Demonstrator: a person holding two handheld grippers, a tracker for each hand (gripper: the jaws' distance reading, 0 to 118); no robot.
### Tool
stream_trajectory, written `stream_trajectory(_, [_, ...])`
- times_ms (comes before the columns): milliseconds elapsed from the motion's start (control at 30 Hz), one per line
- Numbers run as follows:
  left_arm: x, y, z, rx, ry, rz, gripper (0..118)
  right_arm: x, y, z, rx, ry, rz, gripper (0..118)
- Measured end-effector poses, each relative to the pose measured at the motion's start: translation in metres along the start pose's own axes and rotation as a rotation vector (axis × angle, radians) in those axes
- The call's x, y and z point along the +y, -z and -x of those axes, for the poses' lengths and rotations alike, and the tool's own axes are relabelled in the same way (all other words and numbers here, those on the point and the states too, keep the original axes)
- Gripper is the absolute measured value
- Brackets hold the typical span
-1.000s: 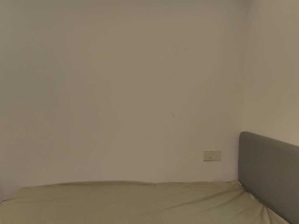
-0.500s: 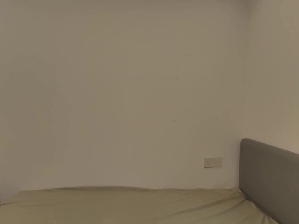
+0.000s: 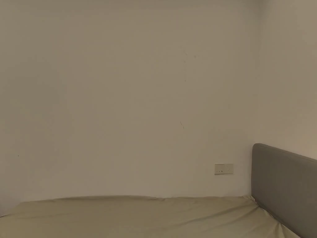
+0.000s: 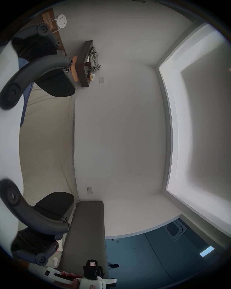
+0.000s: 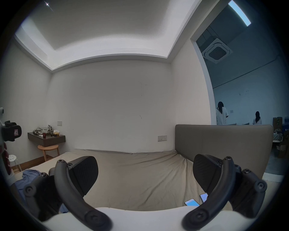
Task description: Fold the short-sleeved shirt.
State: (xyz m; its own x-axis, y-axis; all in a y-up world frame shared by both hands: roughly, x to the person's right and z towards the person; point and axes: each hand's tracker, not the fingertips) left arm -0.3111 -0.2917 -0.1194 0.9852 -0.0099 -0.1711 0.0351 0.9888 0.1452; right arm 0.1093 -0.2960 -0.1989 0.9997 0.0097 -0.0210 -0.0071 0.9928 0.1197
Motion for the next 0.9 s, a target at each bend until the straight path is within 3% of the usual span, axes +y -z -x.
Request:
stream_trajectory(367, [0.002, -0.001, -0.007, -0.005, -0.028, -0.016, 117, -0.002, 0.002, 0.0, 0.016, 0.025, 0.021, 118])
stream_trajectory(433, [0.005, -0.001, -0.009, -0.006, 0.0, 0.015, 116, -0.003, 0.001, 0.001, 0.021, 0.025, 0.026, 112])
stream_trajectory(467, [0.005, -0.003, -0.011, -0.012, 0.006, -0.001, 110, -0.003, 0.001, 0.001, 0.032, 0.025, 0.029, 100])
stream_trajectory(500, [0.005, -0.006, -0.012, -0.032, 0.017, -0.018, 90, -0.003, 0.0, 0.002, 0.033, 0.022, 0.03, 71])
stream_trajectory(533, [0.005, -0.007, -0.014, -0.033, 0.031, -0.025, 29, -0.005, 0.001, 0.004, -0.002, 0.005, 0.03, 21])
stream_trajectory(567, [0.005, -0.003, -0.018, 0.019, 0.076, -0.005, 0, -0.006, 0.002, 0.005, -0.038, -0.004, 0.033, 0])
stream_trajectory(767, [0.006, -0.002, -0.019, -0.027, 0.053, 0.037, 0, -0.007, 0.003, -0.001, -0.001, 0.027, 0.07, 0])
stream_trajectory(900, [0.002, 0.001, -0.021, -0.05, 0.051, 0.063, 0, -0.012, 0.001, 0.004, -0.014, -0.036, 0.071, 0])
